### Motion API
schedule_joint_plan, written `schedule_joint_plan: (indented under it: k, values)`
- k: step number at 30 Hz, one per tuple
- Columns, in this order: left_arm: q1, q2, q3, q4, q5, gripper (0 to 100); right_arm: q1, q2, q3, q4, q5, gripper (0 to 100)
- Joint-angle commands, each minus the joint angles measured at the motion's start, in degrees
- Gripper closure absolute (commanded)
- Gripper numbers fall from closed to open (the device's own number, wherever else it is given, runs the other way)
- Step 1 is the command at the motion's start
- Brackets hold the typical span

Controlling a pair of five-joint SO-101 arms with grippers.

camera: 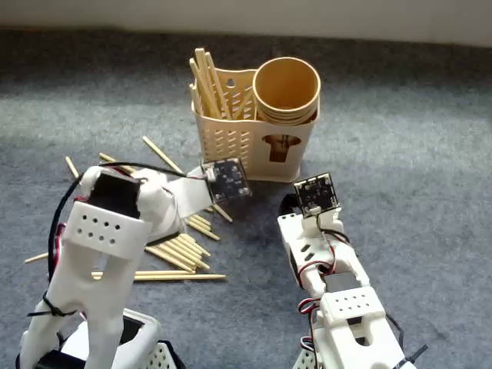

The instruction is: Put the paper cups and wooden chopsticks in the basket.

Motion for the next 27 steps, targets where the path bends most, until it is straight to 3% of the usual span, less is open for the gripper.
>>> schedule_joint_plan:
  k: [1,9,17,27]
  values:
    - [-1.1,-0.48,-9.98,0.35,3.16,99,-0.31,-1.1,-0.57,0.04,0.62,97.5]
    - [-1.01,-0.04,-26.51,-0.18,14.24,99,-0.31,-1.19,-0.57,0.04,0.62,97.5]
    - [-0.57,-0.31,-34.86,-11.78,28.84,99,-0.31,-1.19,-0.57,0.04,0.62,97.5]
    - [-0.57,-0.04,-36.26,-28.84,40.88,99,-0.31,-1.01,-0.57,0.04,0.62,97.5]
